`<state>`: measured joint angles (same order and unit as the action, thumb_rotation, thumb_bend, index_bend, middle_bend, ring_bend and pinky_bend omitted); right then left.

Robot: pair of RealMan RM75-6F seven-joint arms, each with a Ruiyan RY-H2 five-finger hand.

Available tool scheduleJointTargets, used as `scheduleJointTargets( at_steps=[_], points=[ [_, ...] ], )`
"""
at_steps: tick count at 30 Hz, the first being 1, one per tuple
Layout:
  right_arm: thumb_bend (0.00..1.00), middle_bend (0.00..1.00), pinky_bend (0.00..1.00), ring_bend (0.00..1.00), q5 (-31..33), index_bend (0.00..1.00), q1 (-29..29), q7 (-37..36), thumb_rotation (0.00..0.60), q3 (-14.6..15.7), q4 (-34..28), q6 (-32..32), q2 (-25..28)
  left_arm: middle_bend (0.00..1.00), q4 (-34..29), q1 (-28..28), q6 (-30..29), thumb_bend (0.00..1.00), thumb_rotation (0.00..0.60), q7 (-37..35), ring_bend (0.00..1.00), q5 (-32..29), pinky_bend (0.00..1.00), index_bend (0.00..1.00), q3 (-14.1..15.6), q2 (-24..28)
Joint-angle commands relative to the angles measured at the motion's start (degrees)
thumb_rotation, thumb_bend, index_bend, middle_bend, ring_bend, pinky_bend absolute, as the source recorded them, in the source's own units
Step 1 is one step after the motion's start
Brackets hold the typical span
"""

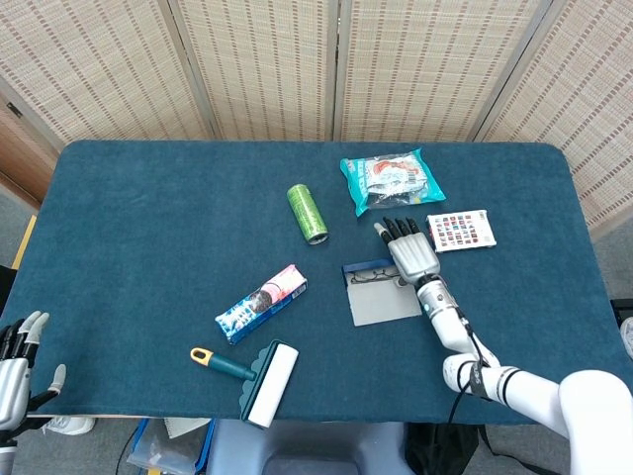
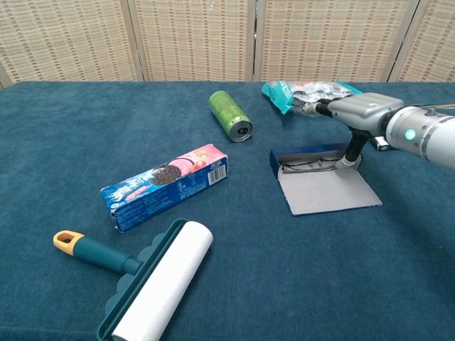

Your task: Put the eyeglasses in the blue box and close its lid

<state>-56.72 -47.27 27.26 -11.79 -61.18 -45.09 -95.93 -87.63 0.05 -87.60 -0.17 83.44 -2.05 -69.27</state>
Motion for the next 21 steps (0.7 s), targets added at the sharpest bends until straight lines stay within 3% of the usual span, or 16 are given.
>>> scheduleJointTargets(
  at_steps=[1,13,21],
  points=[
    [0.15,0.00,0.00,0.00,0.4,0.00,-0.8,-0.1,0.600,-0.5,1.2,0.6,-1.0,0.00,0.0,0.1,0.0,0.40,0.600,-0.1,0.00,-0.3,0.00,0.00,-0.1,0.1],
    [0.15,0.00,0.00,0.00,0.0,0.00,-2.2,-0.8,0.600,-0.4,3.3,1.2,-2.6,0.00,0.3,0.3,0.0,0.40,0.600,-0.4,0.00,-0.4,0.00,0.00,-0.1,0.3],
    [0.15,0.00,0.00,0.00,-2.9,0.00,0.8,-2.9,0.600,1.5,-1.9,-2.2,1.0,0.00,0.0,0.1,0.0,0.40,0.600,-0.1,0.00,0.0,0.00,0.00,-0.1,0.3]
  ],
)
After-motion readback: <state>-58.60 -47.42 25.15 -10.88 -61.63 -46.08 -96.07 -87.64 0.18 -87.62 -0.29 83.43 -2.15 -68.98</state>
